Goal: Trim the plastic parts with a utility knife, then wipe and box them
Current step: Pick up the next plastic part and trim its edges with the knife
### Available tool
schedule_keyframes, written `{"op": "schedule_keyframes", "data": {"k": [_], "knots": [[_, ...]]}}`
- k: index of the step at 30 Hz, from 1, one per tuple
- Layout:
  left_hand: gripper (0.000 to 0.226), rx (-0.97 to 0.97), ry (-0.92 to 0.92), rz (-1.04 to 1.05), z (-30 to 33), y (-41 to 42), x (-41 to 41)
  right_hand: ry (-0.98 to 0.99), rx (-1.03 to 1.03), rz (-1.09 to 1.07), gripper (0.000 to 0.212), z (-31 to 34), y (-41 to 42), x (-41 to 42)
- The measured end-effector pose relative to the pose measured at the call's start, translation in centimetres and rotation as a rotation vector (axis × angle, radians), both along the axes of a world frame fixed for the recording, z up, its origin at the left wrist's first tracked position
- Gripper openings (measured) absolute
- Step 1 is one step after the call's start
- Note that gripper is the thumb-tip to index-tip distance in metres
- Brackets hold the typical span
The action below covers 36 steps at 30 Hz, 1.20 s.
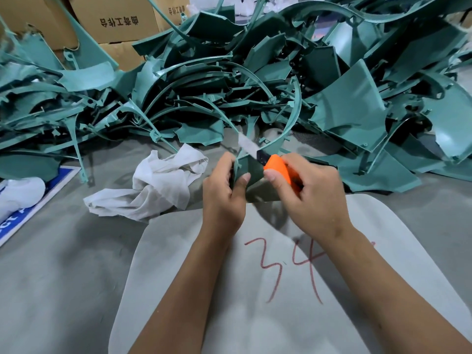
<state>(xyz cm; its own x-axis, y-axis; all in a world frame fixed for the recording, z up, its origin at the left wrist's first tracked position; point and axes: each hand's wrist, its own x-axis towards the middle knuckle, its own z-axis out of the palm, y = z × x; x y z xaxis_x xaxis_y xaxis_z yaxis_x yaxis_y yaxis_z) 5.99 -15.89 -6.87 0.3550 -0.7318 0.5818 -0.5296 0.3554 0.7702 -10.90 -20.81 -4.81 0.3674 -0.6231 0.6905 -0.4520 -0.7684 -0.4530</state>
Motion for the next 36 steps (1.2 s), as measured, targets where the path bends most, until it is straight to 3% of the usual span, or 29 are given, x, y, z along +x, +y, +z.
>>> {"op": "schedule_keyframes", "data": {"k": [4, 10, 13, 16, 19, 22, 30, 34, 36], "knots": [[0.014, 0.012, 0.015, 0.028, 0.0, -0.1, 0.3, -0.085, 0.078, -0.165, 0.037, 0.1, -1.3, -1.4], [0.01, 0.028, 0.17, -0.055, 0.8, 0.1, 0.1, 0.001, -0.015, 0.01, 0.04, 0.1, -0.8, -1.4], [0.034, 0.036, 0.308, -0.096, 1.4, 0.4, 0.9, -0.059, 0.046, -0.134, 0.034, -0.1, -2.2, -2.3], [0.029, 0.056, 0.312, -0.116, 1.5, 0.6, 2.1, -0.148, 0.074, -0.315, 0.038, 0.2, -3.3, -3.8], [0.027, 0.079, 0.27, -0.109, 1.2, 0.5, 3.1, -0.218, -0.005, -0.164, 0.032, 0.5, -2.6, -3.6], [0.029, 0.087, 0.245, -0.128, 1.0, 0.5, 3.5, -0.092, -0.007, 0.005, 0.031, 0.3, -2.0, -2.5], [0.04, 0.088, 0.373, -0.249, 1.1, 1.4, 4.9, -0.17, 0.112, -0.244, 0.039, 0.3, -4.2, -4.4], [0.043, 0.075, 0.461, -0.191, 1.1, 1.5, 5.4, -0.172, 0.042, 0.04, 0.033, 0.3, -3.2, -4.0], [0.042, 0.076, 0.504, -0.099, 0.8, 1.4, 5.8, -0.099, 0.03, 0.053, 0.034, 0.0, -3.2, -3.6]]}}
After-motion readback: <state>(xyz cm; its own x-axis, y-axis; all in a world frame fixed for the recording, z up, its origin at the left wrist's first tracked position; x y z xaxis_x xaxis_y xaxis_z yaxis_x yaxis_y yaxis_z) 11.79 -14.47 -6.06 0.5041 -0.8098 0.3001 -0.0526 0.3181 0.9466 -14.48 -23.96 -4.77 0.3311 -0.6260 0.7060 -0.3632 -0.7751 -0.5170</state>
